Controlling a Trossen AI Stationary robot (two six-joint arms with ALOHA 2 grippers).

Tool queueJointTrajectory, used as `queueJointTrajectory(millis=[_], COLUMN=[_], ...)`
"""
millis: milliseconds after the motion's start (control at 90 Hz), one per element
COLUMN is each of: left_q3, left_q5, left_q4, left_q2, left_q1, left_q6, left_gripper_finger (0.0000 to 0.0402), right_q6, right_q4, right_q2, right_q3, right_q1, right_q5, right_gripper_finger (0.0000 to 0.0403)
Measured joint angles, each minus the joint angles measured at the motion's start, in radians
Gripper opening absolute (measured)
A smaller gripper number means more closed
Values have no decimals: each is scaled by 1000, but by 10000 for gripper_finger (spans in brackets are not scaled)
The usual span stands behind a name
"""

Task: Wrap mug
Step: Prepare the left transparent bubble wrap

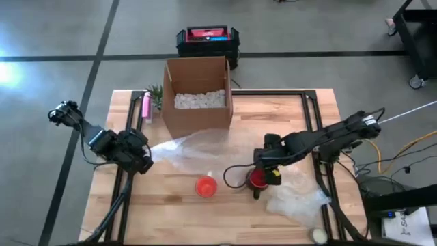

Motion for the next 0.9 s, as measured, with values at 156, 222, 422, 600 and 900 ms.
queueJointTrajectory(millis=[156,222,422,600,900], left_q3=[-51,-64,-74,-46,234], left_q5=[39,63,130,205,-11], left_q4=[1,15,33,3,-32], left_q2=[22,30,47,37,41], left_q1=[0,1,1,5,9], left_q6=[1,23,83,129,196], left_gripper_finger=[0,0,29,119,225], right_q6=[28,37,62,77,76], right_q4=[96,131,199,238,242], right_q2=[10,18,19,20,20], right_q3=[-86,-111,-160,-219,-236], right_q1=[-3,-10,-9,-11,-33], right_q5=[9,-3,-28,-24,-39], right_gripper_finger=[233,230,214,200,181])
